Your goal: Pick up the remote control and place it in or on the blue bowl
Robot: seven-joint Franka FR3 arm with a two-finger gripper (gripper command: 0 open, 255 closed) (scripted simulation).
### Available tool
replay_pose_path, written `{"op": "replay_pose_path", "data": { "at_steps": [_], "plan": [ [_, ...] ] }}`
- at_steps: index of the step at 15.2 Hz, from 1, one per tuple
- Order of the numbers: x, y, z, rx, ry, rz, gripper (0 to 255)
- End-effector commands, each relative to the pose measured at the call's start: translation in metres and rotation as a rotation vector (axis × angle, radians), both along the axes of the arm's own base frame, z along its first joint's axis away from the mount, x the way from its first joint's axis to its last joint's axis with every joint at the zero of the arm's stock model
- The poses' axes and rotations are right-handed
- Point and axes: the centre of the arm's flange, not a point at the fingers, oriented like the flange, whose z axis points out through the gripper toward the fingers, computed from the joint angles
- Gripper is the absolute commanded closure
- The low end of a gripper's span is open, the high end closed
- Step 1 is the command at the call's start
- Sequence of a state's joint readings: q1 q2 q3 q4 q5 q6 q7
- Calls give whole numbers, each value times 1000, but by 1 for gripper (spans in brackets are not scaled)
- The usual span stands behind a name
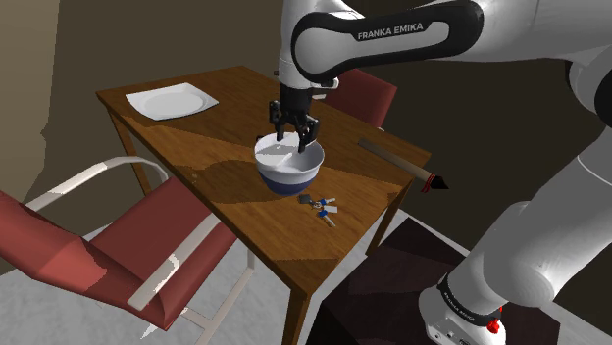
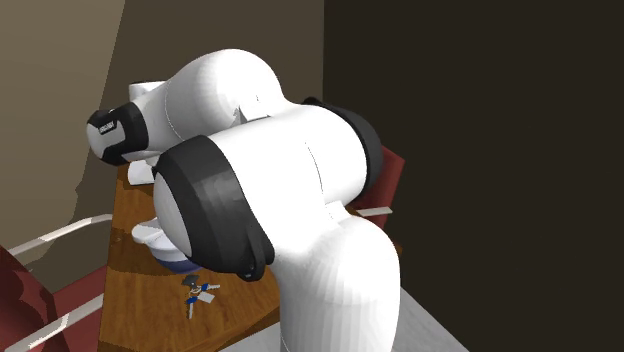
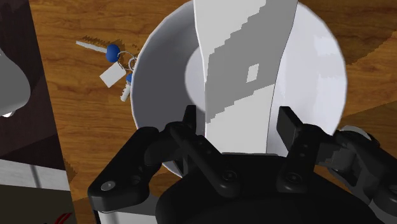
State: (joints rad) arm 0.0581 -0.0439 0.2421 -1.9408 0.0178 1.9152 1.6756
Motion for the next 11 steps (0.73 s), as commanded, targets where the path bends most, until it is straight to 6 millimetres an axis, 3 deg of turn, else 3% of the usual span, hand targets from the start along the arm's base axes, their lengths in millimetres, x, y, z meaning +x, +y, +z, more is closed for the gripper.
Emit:
{"op": "replay_pose_path", "data": {
  "at_steps": [1, 7, 8, 11],
  "plan": [
    [0, 0, -5, 0, -1, 0, 255],
    [0, 0, -5, 0, -1, 0, 255],
    [0, 0, -5, 0, -1, 0, 0],
    [0, 0, -5, 0, -1, 0, 0]
  ]
}}
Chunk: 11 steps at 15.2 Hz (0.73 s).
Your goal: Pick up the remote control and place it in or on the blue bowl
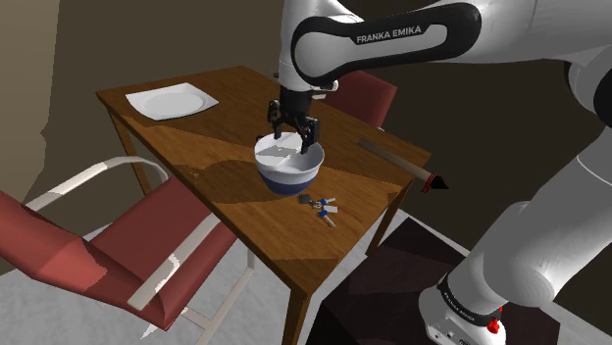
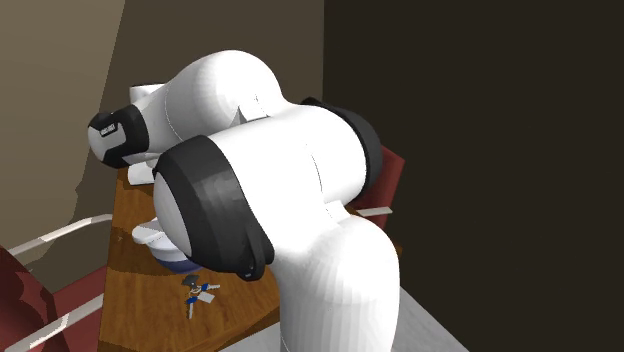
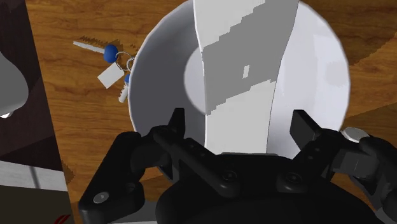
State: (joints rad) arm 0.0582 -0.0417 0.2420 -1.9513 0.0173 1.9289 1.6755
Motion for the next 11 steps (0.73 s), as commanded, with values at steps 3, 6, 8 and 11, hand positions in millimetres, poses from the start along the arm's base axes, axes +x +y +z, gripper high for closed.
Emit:
{"op": "replay_pose_path", "data": {
  "at_steps": [3, 6, 8, 11],
  "plan": [
    [0, 0, 13, 0, 0, 0, 0],
    [-1, -1, 50, 0, 0, 0, 0],
    [-1, -1, 50, 0, 0, 0, 0],
    [-1, -1, 50, 0, 0, 0, 0]
  ]
}}
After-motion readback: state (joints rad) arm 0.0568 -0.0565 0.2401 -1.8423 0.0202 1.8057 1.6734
